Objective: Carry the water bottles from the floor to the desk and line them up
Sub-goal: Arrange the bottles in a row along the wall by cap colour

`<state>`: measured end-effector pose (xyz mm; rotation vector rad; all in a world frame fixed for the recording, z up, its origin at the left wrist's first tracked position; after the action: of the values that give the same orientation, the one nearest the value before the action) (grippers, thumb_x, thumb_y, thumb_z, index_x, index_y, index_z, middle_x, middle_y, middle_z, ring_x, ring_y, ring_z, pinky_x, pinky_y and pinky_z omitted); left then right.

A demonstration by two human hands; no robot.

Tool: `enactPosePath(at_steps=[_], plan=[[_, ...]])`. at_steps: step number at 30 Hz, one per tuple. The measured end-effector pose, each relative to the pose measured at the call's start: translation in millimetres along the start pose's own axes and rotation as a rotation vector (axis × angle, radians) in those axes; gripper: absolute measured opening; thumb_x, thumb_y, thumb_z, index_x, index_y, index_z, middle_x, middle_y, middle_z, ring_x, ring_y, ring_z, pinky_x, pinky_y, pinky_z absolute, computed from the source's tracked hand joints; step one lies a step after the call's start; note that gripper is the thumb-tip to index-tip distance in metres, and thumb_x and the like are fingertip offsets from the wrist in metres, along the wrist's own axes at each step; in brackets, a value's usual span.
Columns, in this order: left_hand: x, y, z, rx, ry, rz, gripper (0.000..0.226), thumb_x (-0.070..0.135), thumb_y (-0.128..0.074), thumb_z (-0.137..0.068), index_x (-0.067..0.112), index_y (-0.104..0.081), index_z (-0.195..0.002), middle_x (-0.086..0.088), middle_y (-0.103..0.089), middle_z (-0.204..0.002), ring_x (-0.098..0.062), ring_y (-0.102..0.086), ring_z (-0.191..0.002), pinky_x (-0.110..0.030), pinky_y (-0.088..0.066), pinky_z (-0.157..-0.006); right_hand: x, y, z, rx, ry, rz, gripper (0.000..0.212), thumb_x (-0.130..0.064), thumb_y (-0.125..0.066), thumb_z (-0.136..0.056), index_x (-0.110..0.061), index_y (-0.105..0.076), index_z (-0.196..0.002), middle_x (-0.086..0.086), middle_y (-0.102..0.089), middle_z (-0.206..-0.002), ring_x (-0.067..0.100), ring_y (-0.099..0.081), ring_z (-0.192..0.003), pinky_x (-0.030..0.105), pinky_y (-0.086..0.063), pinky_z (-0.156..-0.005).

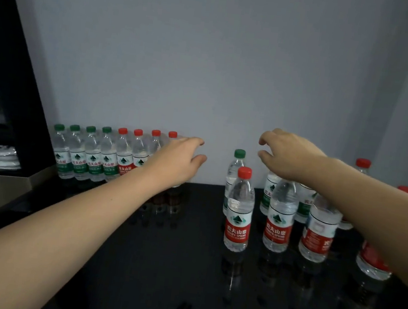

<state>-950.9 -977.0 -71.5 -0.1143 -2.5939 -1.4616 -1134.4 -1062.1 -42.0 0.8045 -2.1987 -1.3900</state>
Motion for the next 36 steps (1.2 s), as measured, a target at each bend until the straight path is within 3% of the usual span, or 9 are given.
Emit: enactPosePath(at_steps=[7, 12, 17, 20, 22, 26, 30, 33, 36], plan=[[54, -32, -11, -0.074, -0.017, 0.078, 0.049, 0.037, -0.053, -0.098, 0.016, -0.047, -0.142, -0.007, -0.056, -0.138, -0.022, -0.055, -0.123, -0.035, -0.043, -0.100, 53, -32, 27, -0.209, -0.162, -0.028, 0.043, -0.033, -0.048, -0.093, -0.012, -0.049, -0.131, 0.014, -0.049, -0.130, 0.033, -0.053, -0.113, 0.041, -0.045, -0.093], [78, -59, -25, -0.139, -0.038, 0.090, 0.042, 0.038, -0.055, -0.097, 0.014, -0.058, -0.132, -0.010, -0.066, -0.118, -0.024, -0.062, -0.105, -0.031, -0.046, -0.084, 72, -51, 26, -0.238, -0.224, -0.086, 0.040, -0.033, -0.047, -0.096, -0.009, -0.048, -0.128, 0.013, -0.049, -0.125, 0.031, -0.055, -0.107, 0.043, -0.048, -0.091], [84, -79, -34, -0.177, -0.086, 0.084, 0.032, 0.033, -0.059, -0.094, 0.017, -0.065, -0.121, 0.001, -0.066, -0.094, -0.008, -0.058, -0.074, -0.022, -0.043, -0.062, 85, -70, 16, -0.263, -0.230, -0.101, 0.023, -0.033, -0.048, -0.097, -0.012, -0.054, -0.107, 0.002, -0.052, -0.085, 0.015, -0.053, -0.075, 0.029, -0.041, -0.067], [80, -87, -40, -0.201, -0.074, 0.126, 0.034, 0.033, -0.066, -0.090, 0.021, -0.066, -0.122, 0.002, -0.069, -0.107, -0.012, -0.061, -0.088, -0.025, -0.047, -0.074, 89, -85, 11, -0.274, -0.237, -0.130, 0.034, -0.037, -0.051, -0.096, -0.012, -0.048, -0.119, -0.002, -0.046, -0.083, 0.018, -0.052, -0.080, 0.032, -0.042, -0.074], [75, -88, -46, -0.206, -0.055, 0.154, 0.038, 0.036, -0.071, -0.085, 0.023, -0.067, -0.121, 0.006, -0.066, -0.103, -0.010, -0.058, -0.088, -0.022, -0.041, -0.074, 91, -92, 8, -0.269, -0.241, -0.135, 0.042, -0.042, -0.053, -0.094, -0.013, -0.045, -0.124, -0.002, -0.045, -0.085, 0.019, -0.052, -0.082, 0.032, -0.043, -0.074], [73, -95, -55, -0.288, -0.031, 0.151, 0.034, 0.041, -0.080, -0.076, 0.028, -0.069, -0.106, 0.013, -0.061, -0.091, -0.004, -0.057, -0.081, -0.016, -0.037, -0.061, 98, -100, 4, -0.259, -0.230, -0.184, 0.037, -0.049, -0.057, -0.090, -0.017, -0.049, -0.107, -0.002, -0.051, -0.082, 0.015, -0.055, -0.077, 0.031, -0.046, -0.071], [81, -94, -58, -0.319, -0.051, 0.052, 0.021, 0.030, -0.078, -0.080, 0.030, -0.057, -0.081, 0.012, -0.053, -0.080, -0.011, -0.056, -0.076, -0.018, -0.034, -0.054, 93, -99, 6, -0.277, -0.196, -0.162, 0.032, -0.051, -0.061, -0.087, -0.023, -0.047, -0.087, -0.001, -0.055, -0.082, 0.013, -0.055, -0.073, 0.028, -0.046, -0.065], [78, -86, -54, -0.321, -0.063, 0.018, 0.032, 0.028, -0.076, -0.081, 0.026, -0.047, -0.066, 0.007, -0.052, -0.074, -0.013, -0.053, -0.069, -0.023, -0.032, -0.051, 79, -90, 5, -0.310, -0.152, -0.119, 0.035, -0.053, -0.061, -0.085, -0.020, -0.050, -0.088, -0.001, -0.054, -0.083, 0.013, -0.055, -0.074, 0.029, -0.047, -0.067], [70, -69, -47, -0.313, -0.037, 0.018, 0.022, 0.030, -0.076, -0.080, 0.023, -0.057, -0.072, 0.002, -0.059, -0.077, -0.019, -0.059, -0.073, -0.029, -0.044, -0.054, 68, -77, 4, -0.315, -0.131, -0.098, 0.039, -0.054, -0.061, -0.084, -0.018, -0.053, -0.095, -0.001, -0.054, -0.084, 0.014, -0.055, -0.076, 0.033, -0.050, -0.073]])
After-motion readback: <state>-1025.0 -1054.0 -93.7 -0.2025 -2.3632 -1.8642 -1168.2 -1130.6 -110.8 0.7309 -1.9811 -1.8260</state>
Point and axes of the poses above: each hand's wrist, its own z-axis away from the middle knuckle, its own y-axis out of the back of the hand, x = y × z, the point moved 8 cm from there along -z, towards the middle knuckle
